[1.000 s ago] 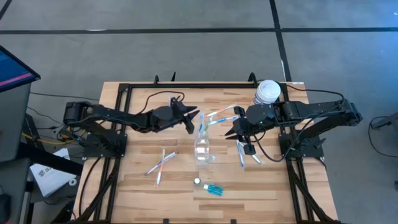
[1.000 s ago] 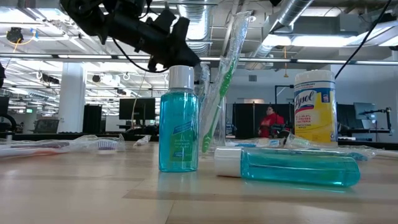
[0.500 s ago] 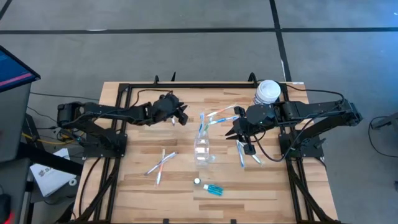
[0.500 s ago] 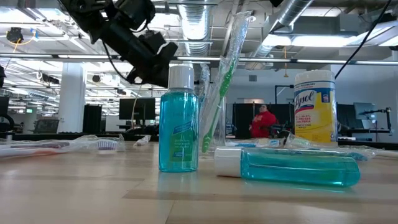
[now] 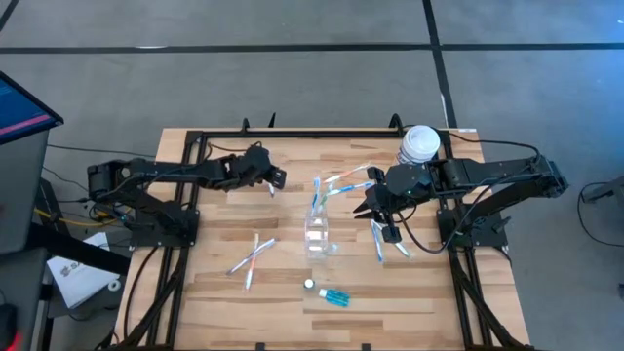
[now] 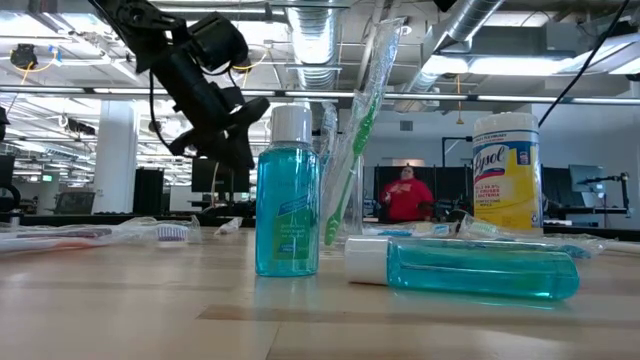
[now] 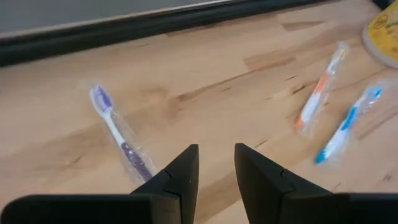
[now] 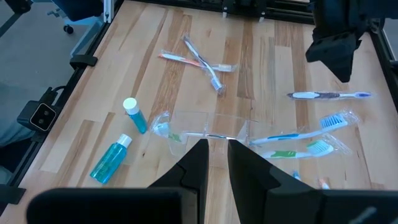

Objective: Pick & Place toothbrushing station
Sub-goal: Put the top violet toothbrush into the transparent organizer

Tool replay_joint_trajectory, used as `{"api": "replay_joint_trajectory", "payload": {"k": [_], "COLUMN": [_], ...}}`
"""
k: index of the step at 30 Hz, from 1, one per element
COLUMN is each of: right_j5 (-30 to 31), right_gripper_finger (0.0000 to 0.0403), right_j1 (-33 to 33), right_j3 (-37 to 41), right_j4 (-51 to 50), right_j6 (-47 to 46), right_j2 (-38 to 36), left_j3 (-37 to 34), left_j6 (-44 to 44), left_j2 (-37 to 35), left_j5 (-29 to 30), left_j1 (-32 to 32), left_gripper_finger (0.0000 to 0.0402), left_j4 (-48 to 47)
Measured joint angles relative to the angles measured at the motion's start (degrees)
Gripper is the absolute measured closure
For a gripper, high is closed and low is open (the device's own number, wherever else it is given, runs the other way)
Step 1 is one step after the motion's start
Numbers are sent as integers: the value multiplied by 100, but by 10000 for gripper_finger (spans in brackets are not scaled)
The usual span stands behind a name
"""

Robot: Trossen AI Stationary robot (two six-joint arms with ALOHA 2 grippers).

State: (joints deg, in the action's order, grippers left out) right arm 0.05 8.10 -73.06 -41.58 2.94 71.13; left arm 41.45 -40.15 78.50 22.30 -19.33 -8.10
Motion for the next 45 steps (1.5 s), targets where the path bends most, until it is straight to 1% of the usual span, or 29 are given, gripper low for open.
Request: {"api": "replay_joint_trajectory", "payload": {"k": [3,12,17,21,26,34,45], "right_j5": [0,0,-1,-1,0,0,0], "right_gripper_finger": [351,351,351,351,351,351,351], "right_j1": [0,-1,0,-1,-1,0,-2], "right_j3": [0,0,0,0,0,0,0], "right_j4": [0,-22,-22,-22,-21,-22,-24], "right_j6": [-1,-61,-61,-59,-59,-43,-44], "right_j2": [0,0,0,0,3,55,52], "left_j3": [0,-11,-208,-411,-660,-1027,-1248], "left_j6": [-90,-243,-279,-518,-566,-753,-985], "left_j2": [1,0,0,0,0,0,2], "left_j5": [-167,-275,-414,-437,-442,-523,-524], "left_j1": [-95,-257,-268,-266,-266,-249,-136], "left_gripper_finger": [303,303,303,303,303,303,303], "left_j4": [-12,-397,-393,-381,-182,445,645]}}
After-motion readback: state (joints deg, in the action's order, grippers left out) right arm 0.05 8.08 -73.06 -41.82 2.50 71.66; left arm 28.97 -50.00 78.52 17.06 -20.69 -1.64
